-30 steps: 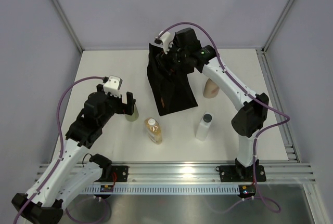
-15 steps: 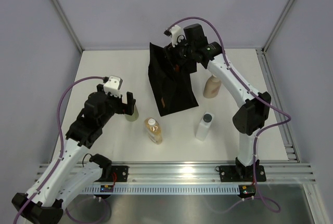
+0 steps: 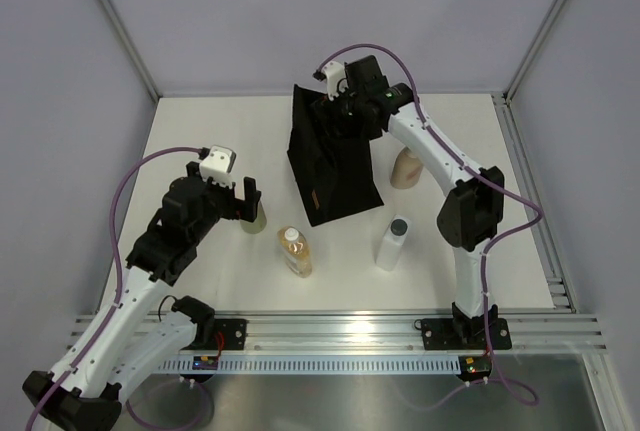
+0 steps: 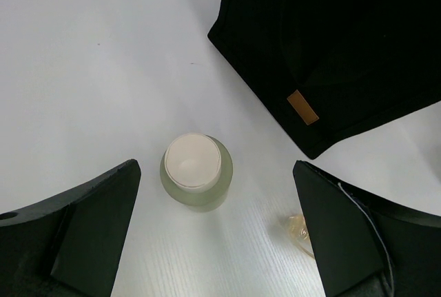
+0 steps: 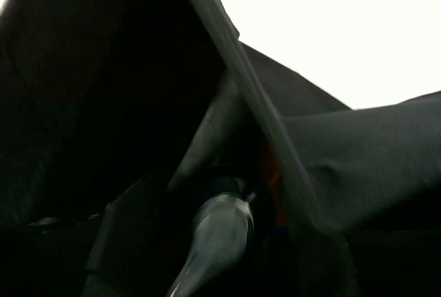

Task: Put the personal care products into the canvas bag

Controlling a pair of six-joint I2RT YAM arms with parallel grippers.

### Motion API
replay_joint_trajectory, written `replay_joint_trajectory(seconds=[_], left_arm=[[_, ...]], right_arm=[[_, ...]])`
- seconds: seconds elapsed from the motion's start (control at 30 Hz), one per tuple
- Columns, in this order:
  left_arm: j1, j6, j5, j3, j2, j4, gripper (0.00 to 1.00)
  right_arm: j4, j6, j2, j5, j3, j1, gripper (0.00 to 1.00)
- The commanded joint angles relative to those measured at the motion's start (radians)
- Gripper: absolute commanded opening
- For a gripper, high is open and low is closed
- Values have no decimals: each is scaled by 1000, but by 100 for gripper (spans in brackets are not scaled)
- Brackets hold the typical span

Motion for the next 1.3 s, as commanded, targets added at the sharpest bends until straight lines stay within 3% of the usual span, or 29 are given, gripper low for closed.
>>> replay_joint_trajectory(seconds=[0.0, 0.17, 0.33, 0.57, 0.7, 0.73, 0.87, 1.0, 1.27], left_arm=[[3, 14, 20, -6, 1, 52, 99], [1, 12, 29, -7, 2, 56, 99], [3, -23, 35, -1, -1, 74, 99], [3, -340, 14, 54, 7, 69, 99], [1, -598, -75, 94, 32, -70, 99], [3, -696, -121, 112, 51, -145, 99], [3, -827, -174, 142, 100, -251, 99], [3, -792, -191, 178, 206, -293, 99], [1, -730, -244, 269, 444, -343, 99]], right_arm=[[-16, -31, -58, -63, 34, -12, 83], [-36, -50, -104, -80, 66, -18, 98], [-50, -54, -159, -103, 107, -28, 99], [-61, -81, -325, -215, 124, -52, 100], [-43, -58, -445, -253, 75, -80, 99], [-36, -48, -501, -261, 34, -103, 99], [16, 11, -664, -310, -164, -189, 100], [100, 24, -849, -359, -493, -326, 100], [146, 25, -1109, -480, -853, -485, 99]])
